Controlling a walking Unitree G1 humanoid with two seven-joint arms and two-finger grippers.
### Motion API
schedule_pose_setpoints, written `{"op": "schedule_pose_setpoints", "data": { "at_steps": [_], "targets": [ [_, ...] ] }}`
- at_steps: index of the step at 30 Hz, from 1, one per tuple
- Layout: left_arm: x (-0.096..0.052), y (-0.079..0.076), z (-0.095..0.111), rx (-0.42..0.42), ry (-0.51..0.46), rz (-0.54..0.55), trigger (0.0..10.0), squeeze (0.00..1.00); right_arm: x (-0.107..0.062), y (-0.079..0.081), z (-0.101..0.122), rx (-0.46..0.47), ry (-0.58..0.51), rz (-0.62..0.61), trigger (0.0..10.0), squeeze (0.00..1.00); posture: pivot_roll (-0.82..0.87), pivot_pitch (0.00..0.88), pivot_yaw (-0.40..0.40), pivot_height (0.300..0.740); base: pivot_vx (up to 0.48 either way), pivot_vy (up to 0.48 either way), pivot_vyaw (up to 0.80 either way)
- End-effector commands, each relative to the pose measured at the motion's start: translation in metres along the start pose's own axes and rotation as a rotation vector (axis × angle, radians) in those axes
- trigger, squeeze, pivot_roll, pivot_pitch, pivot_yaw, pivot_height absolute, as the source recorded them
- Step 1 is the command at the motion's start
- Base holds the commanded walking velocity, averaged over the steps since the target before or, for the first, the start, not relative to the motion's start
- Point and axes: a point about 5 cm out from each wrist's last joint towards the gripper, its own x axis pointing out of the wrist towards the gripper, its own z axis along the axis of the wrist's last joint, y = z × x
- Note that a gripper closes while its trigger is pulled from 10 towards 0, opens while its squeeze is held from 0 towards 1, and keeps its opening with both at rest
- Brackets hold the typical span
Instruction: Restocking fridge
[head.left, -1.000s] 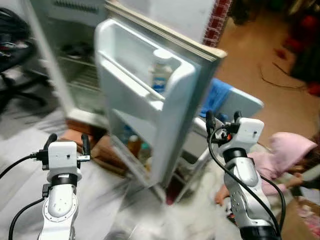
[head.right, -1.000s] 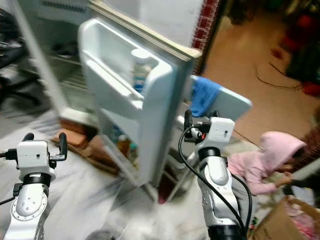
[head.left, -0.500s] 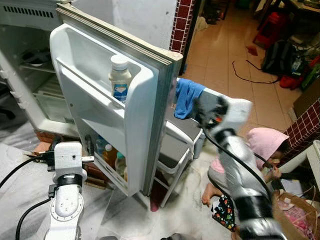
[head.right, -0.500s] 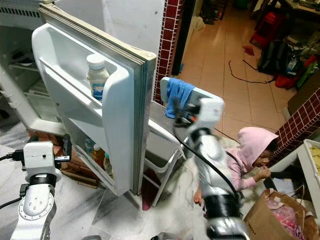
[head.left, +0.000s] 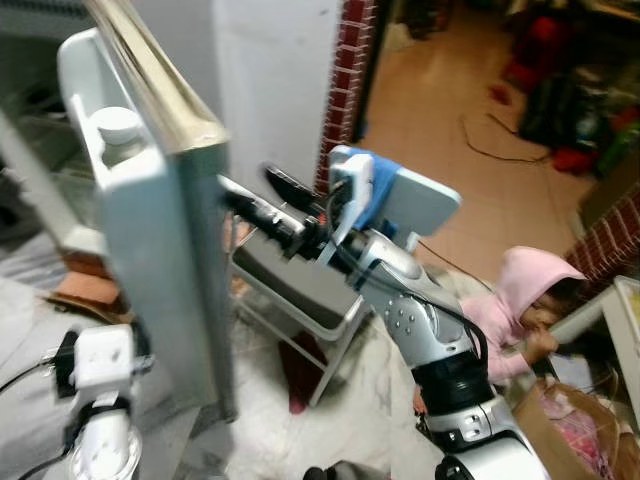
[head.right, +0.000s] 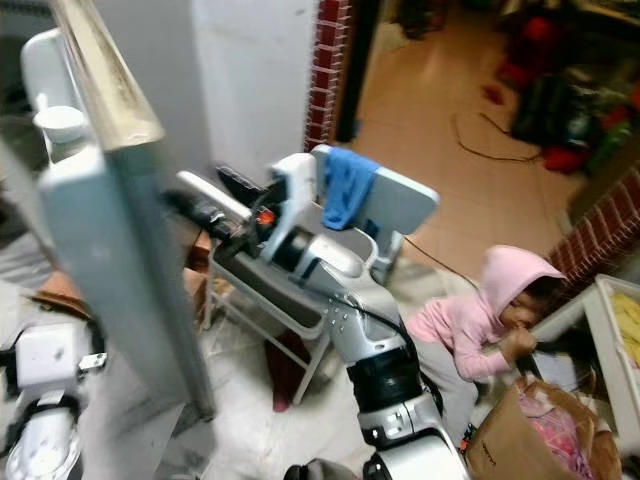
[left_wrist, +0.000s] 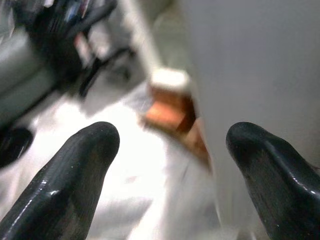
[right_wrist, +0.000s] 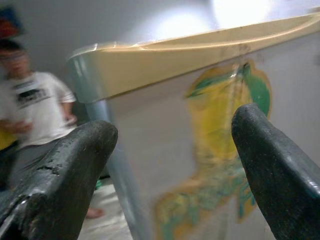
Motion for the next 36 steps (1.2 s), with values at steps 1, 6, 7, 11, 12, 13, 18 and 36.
{"op": "schedule_pose_setpoints", "data": {
  "at_steps": [1, 6, 7, 11, 12, 13, 18, 36],
  "targets": [
    [-0.003, -0.004, 0.002, -0.011, -0.012, -0.019, 10.0, 0.00, -0.019, -0.019, -0.009, -0.002, 0.037, -0.124, 10.0, 0.00, 0.27, 0.031, -0.146, 0.740, 0.000, 0.000, 0.00],
    [0.001, -0.008, 0.011, 0.018, -0.067, -0.040, 10.0, 0.00, -0.067, -0.055, -0.017, -0.183, 0.098, -0.470, 10.0, 0.00, 0.26, 0.030, -0.140, 0.740, 0.000, 0.000, 0.00],
    [0.002, -0.009, 0.013, 0.028, -0.084, -0.044, 10.0, 0.00, -0.072, -0.056, -0.016, -0.208, 0.098, -0.501, 10.0, 0.00, 0.26, 0.030, -0.137, 0.740, 0.000, 0.000, 0.00],
    [0.010, -0.018, 0.030, 0.020, -0.145, -0.086, 10.0, 0.00, -0.114, -0.064, -0.013, -0.252, 0.051, -0.781, 10.0, 0.00, 0.23, 0.025, -0.123, 0.740, 0.000, 0.000, 0.00],
    [0.011, -0.021, 0.035, 0.018, -0.163, -0.099, 10.0, 0.00, -0.125, -0.064, -0.015, -0.258, 0.053, -0.846, 10.0, 0.00, 0.22, 0.023, -0.119, 0.740, 0.000, 0.480, 0.00],
    [0.012, -0.022, 0.037, 0.014, -0.168, -0.107, 10.0, 0.00, -0.130, -0.065, -0.016, -0.252, 0.054, -0.873, 10.0, 0.00, 0.22, 0.023, -0.119, 0.740, 0.000, 0.480, 0.00],
    [0.016, -0.028, 0.046, 0.009, -0.201, -0.132, 10.0, 0.00, -0.148, -0.063, -0.021, -0.268, 0.046, -0.975, 10.0, 0.00, 0.20, 0.020, -0.101, 0.740, 0.000, 0.480, -0.48],
    [0.019, -0.037, 0.051, -0.018, -0.216, -0.180, 10.0, 0.00, -0.176, -0.065, -0.024, -0.338, 0.073, -1.113, 10.0, 0.00, 0.16, 0.031, -0.084, 0.740, 0.000, 0.480, -0.80]
  ]
}}
